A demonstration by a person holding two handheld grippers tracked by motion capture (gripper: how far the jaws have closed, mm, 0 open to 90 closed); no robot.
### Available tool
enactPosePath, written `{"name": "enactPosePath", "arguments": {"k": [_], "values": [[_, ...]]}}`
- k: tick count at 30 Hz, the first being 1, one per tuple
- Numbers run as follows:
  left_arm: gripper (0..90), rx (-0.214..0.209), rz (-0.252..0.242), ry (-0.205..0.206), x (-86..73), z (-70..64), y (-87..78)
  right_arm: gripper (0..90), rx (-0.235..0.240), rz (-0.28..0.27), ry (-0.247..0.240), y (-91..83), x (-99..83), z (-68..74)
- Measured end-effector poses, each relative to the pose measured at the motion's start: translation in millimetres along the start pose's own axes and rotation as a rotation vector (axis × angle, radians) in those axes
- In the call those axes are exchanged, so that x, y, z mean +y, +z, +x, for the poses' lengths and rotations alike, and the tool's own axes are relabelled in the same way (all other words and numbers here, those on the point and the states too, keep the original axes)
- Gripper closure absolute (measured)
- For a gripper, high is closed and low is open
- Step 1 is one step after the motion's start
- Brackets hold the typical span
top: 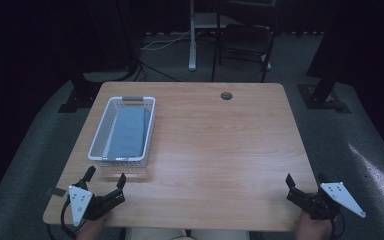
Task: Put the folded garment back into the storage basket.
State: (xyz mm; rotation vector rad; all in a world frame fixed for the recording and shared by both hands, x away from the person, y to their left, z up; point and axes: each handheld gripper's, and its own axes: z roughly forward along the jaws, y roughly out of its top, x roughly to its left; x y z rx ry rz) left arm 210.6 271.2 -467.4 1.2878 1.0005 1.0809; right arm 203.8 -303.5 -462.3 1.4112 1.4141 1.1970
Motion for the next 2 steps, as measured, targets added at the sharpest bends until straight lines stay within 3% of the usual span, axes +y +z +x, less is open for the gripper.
{"name": "enactPosePath", "arguments": {"k": [2], "values": [[4.4, 0.0, 0.0, 0.0, 0.0, 0.0, 0.0, 0.4, -0.01, -0.019, -0.004, -1.3, -0.7, 1.2]]}}
